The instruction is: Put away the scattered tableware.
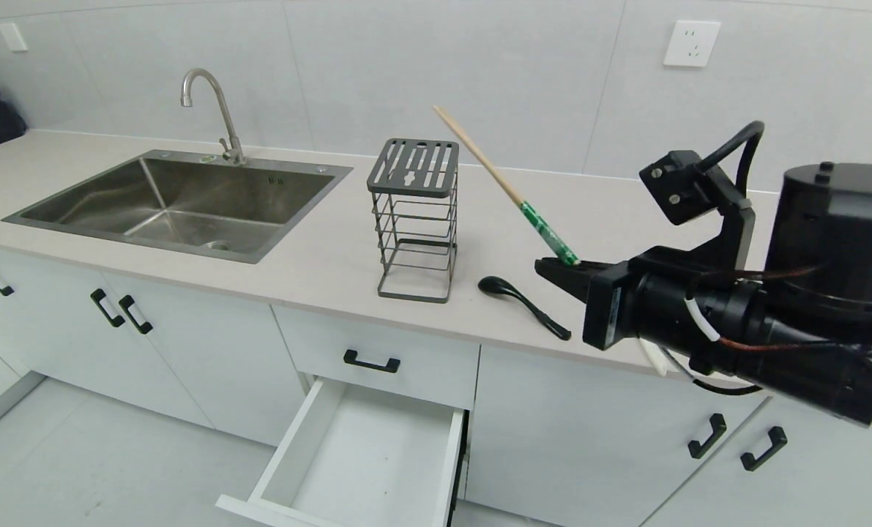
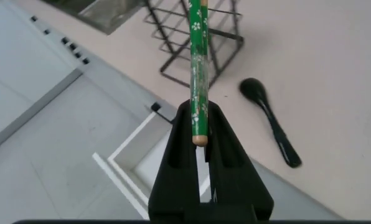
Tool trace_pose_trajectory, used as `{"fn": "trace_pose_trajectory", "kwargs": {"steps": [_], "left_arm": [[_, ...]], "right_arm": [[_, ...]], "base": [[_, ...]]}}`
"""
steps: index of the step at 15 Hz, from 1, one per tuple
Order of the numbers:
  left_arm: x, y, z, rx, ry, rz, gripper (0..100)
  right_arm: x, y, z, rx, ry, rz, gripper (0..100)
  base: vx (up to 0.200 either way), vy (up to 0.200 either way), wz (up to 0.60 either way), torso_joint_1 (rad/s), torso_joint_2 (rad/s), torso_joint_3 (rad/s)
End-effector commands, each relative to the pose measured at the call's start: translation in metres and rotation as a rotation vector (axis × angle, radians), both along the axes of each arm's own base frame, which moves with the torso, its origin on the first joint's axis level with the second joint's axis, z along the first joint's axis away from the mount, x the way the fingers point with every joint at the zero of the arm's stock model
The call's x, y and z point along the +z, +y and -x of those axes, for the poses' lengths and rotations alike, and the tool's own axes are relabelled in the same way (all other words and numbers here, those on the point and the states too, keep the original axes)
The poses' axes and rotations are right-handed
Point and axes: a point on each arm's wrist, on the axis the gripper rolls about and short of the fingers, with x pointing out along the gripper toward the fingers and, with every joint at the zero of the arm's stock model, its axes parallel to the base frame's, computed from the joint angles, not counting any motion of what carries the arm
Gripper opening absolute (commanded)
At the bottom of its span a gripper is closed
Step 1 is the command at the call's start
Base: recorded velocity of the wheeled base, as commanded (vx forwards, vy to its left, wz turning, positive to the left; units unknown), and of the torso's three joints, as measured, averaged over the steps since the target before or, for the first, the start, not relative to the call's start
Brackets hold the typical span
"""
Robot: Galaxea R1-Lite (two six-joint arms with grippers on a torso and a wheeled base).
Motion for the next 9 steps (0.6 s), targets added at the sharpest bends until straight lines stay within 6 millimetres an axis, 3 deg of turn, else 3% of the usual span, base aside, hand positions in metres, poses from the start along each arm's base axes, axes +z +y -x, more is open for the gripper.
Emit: {"fn": "trace_pose_trajectory", "kwargs": {"steps": [1, 4, 9], "left_arm": [[0.000, 0.000, 0.000, 0.000, 0.001, 0.000, 100], [0.000, 0.000, 0.000, 0.000, 0.001, 0.000, 100], [0.000, 0.000, 0.000, 0.000, 0.001, 0.000, 100]], "right_arm": [[-0.010, 0.003, 0.012, 0.102, -0.017, 0.040, 0], [-0.022, 0.014, 0.021, 0.176, -0.004, 0.079, 0], [-0.036, 0.031, 0.016, 0.239, 0.010, 0.133, 0]], "base": [[0.000, 0.000, 0.00, 0.000, 0.00, 0.000], [0.000, 0.000, 0.00, 0.000, 0.00, 0.000], [0.000, 0.000, 0.00, 0.000, 0.00, 0.000]]}}
